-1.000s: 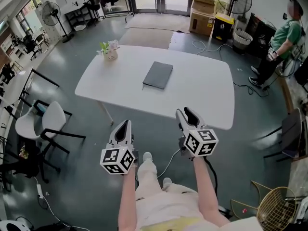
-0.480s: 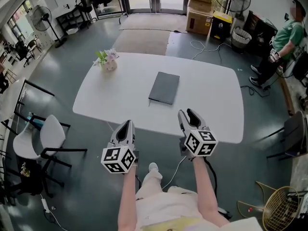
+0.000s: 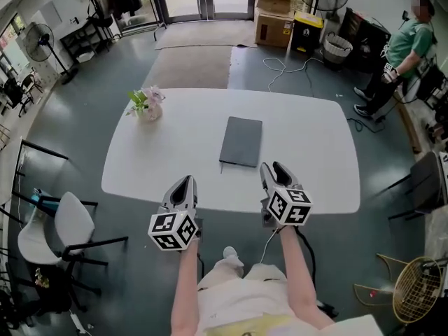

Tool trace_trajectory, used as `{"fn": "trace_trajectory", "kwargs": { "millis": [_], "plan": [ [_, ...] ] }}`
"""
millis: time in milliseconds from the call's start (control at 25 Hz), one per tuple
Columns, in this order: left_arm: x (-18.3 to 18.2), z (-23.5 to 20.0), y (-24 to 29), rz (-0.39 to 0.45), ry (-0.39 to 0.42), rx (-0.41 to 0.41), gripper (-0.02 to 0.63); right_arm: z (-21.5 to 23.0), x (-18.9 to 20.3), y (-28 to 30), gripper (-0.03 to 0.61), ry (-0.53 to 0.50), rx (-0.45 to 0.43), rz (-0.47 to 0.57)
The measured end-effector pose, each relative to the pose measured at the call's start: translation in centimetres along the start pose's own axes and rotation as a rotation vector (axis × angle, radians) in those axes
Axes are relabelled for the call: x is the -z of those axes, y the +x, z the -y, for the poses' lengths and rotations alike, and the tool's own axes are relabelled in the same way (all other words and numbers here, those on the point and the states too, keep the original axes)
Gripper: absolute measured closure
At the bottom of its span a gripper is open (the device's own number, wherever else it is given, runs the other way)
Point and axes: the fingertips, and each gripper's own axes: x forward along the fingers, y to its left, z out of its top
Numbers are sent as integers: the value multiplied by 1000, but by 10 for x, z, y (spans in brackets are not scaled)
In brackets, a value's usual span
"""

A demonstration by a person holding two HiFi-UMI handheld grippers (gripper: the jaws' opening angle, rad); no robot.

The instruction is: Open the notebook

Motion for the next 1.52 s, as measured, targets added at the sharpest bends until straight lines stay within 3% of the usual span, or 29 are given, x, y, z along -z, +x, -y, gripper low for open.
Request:
{"fn": "trace_trajectory", "kwargs": {
  "millis": [360,800,1160,1520],
  "plan": [
    [15,-16,43,-66,-18,72,615,12,9,29,438,71,57,0],
    [25,-27,94,-128,-54,92,615,39,13,72,439,142,93,-51],
    [22,-35,145,-163,-61,88,615,67,19,121,439,201,107,-144],
    [57,-38,190,-287,-125,100,615,99,57,163,439,220,127,-332]
  ]
}}
